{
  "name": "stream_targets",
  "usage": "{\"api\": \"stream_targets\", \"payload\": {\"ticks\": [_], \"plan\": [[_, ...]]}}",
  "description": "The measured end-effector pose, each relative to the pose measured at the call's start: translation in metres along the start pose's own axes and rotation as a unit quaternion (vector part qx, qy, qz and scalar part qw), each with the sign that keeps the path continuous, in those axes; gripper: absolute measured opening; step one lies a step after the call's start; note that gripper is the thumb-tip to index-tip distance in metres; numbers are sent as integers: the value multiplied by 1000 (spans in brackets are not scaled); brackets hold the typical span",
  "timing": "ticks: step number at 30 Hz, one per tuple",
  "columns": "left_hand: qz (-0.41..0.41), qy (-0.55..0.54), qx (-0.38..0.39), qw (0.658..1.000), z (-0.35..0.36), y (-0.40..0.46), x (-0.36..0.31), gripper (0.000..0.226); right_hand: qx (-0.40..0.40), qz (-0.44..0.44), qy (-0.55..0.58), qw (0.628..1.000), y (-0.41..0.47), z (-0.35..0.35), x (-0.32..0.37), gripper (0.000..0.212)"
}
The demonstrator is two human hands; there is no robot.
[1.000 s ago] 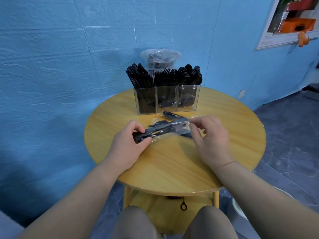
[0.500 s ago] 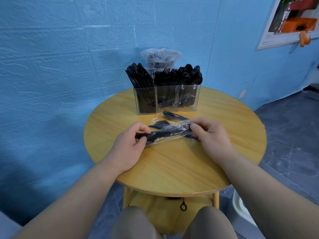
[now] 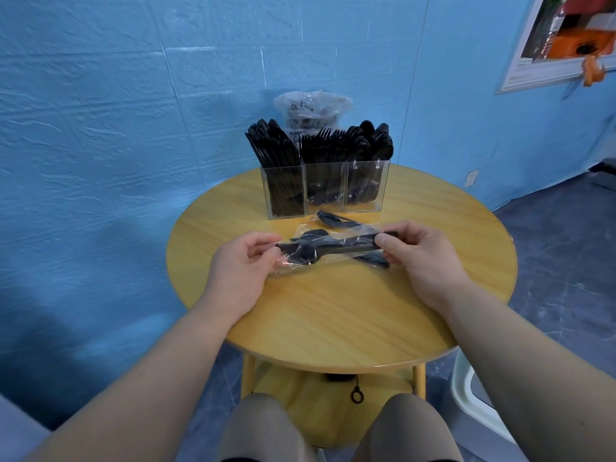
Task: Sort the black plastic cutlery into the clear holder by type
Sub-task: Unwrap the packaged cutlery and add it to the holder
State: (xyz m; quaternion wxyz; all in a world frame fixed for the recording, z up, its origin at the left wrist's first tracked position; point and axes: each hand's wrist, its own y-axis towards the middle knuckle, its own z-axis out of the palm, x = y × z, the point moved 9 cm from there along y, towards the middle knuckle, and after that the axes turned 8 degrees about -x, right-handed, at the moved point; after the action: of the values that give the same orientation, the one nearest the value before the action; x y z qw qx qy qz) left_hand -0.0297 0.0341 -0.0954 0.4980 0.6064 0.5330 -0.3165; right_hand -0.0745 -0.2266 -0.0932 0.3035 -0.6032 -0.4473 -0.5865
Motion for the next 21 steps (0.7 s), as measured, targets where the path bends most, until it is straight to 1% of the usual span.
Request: {"api": "stream_targets", "payload": {"ticks": [2, 6, 9, 11, 13, 14, 15, 16, 17, 18, 19, 20, 21], "plan": [[-8, -19, -11, 1000, -2, 0, 1, 18, 15, 4, 8, 1000, 0, 1, 0, 3], [11, 8, -40, 999, -7, 3, 1, 13, 36, 34, 29, 998, 2, 4, -5, 8], [25, 33, -74, 996, -12, 4, 0, 10, 21, 58, 75, 995, 5, 4, -9, 3], [15, 50, -119, 992, -21, 5, 2, 11, 6, 77, 127, 989, 6, 1, -12, 6], [-4, 75, -165, 983, -31, 4, 3, 18, -9, 96, 182, 979, 8, -3, -16, 7], [1, 107, -177, 978, -34, 3, 2, 24, -13, 99, 194, 976, 9, -4, -17, 7], [26, 151, -178, 972, -33, 2, -3, 32, -15, 98, 190, 977, 9, -5, -18, 7], [74, 195, -166, 964, -29, -1, -13, 38, -15, 95, 176, 980, 10, -5, -18, 7], [138, 230, -135, 954, -20, -4, -24, 41, -14, 92, 160, 983, 10, -4, -18, 7], [197, 256, -82, 943, -6, -9, -33, 42, -12, 89, 146, 985, 9, -4, -18, 7], [235, 280, -17, 931, 10, -14, -37, 42, -14, 88, 137, 986, 9, -3, -17, 7], [251, 305, 46, 918, 24, -18, -34, 41, -21, 89, 134, 987, 9, -4, -17, 7], [252, 328, 92, 906, 34, -19, -29, 41, -31, 92, 136, 986, 9, -6, -17, 8]]}}
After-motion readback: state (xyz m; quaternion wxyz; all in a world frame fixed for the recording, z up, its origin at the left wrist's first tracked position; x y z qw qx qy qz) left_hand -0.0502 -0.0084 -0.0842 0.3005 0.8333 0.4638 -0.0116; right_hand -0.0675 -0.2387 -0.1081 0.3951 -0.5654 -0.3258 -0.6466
